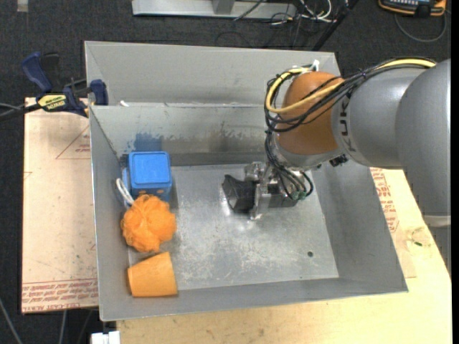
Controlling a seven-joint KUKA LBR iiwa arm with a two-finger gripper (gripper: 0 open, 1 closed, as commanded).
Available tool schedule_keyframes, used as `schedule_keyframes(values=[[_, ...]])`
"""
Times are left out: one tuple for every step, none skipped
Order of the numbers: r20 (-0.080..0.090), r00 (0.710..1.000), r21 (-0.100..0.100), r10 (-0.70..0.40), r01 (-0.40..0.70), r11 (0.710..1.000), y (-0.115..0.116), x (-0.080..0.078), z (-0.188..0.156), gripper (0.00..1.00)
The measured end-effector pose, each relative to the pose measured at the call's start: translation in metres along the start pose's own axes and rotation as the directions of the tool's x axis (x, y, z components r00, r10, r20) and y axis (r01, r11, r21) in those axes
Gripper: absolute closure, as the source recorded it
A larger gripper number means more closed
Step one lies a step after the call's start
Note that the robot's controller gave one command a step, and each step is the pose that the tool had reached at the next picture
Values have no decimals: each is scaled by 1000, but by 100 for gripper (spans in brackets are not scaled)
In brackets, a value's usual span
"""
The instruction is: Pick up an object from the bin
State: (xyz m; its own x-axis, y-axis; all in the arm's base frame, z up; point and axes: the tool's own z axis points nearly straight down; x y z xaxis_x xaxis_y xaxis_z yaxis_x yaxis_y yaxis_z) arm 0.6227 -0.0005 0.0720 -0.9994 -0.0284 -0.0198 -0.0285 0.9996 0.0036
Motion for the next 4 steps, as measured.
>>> schedule_keyframes(values=[[0,1000,0,0,0,1000,0,0,0,100],[0,1000,0,0,0,1000,0,0,-1,100],[-4,1000,0,0,0,1000,0,1,-7,100],[-12,1000,0,0,0,1000,0,3,-22,100]])
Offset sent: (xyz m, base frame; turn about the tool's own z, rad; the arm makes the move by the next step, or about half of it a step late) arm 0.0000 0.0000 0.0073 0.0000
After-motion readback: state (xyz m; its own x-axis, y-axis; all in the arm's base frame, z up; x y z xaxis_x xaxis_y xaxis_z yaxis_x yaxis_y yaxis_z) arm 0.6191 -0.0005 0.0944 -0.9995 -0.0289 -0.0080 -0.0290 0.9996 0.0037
